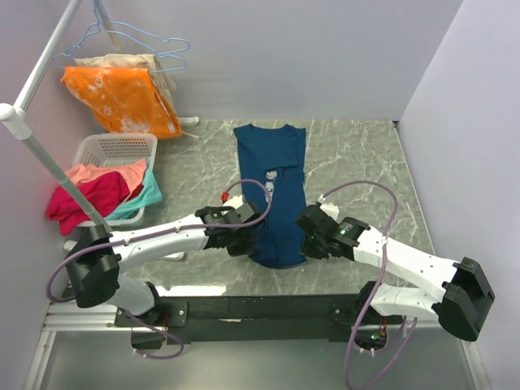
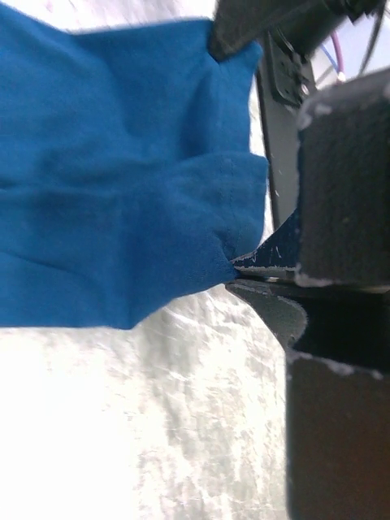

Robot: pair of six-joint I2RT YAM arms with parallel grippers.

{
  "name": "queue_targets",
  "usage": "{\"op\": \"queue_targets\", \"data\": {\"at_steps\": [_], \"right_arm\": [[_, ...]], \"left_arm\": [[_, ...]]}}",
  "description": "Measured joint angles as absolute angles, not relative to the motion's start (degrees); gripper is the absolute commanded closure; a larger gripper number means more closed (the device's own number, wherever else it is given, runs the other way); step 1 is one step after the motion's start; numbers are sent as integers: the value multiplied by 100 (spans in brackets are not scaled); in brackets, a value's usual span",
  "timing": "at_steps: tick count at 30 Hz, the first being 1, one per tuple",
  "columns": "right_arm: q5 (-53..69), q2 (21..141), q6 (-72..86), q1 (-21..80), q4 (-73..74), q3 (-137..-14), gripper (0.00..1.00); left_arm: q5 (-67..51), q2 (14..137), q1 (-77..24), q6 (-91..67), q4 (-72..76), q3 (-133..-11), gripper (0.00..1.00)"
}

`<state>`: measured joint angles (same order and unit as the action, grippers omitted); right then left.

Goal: Fold and stack the t-shirts
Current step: Fold the tshirt

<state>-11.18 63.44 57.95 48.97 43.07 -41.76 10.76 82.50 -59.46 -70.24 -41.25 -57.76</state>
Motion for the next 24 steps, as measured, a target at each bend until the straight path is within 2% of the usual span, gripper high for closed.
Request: {"op": "queue_targets", "data": {"at_steps": [5,12,19,24], "right_arm": [[-1260,6420,5690,4707,4309,-4486,100],[-1396,6969,5183,3625,4047,-5111,100],[-1369,8130,4545,2858,3658,-6119,100],[-1313,9111,4235,2571,3369,-7083,100]], "left_arm": [[1269,8416,-5680,-7150,-4176,-6110,99],[1586,8993,-5260,-7240,-4298,-6737,99],[1695,10029,-4556,-6840,-4259,-7745,99],[1730,11229,-3981,-6340,-4261,-9052,99]]}}
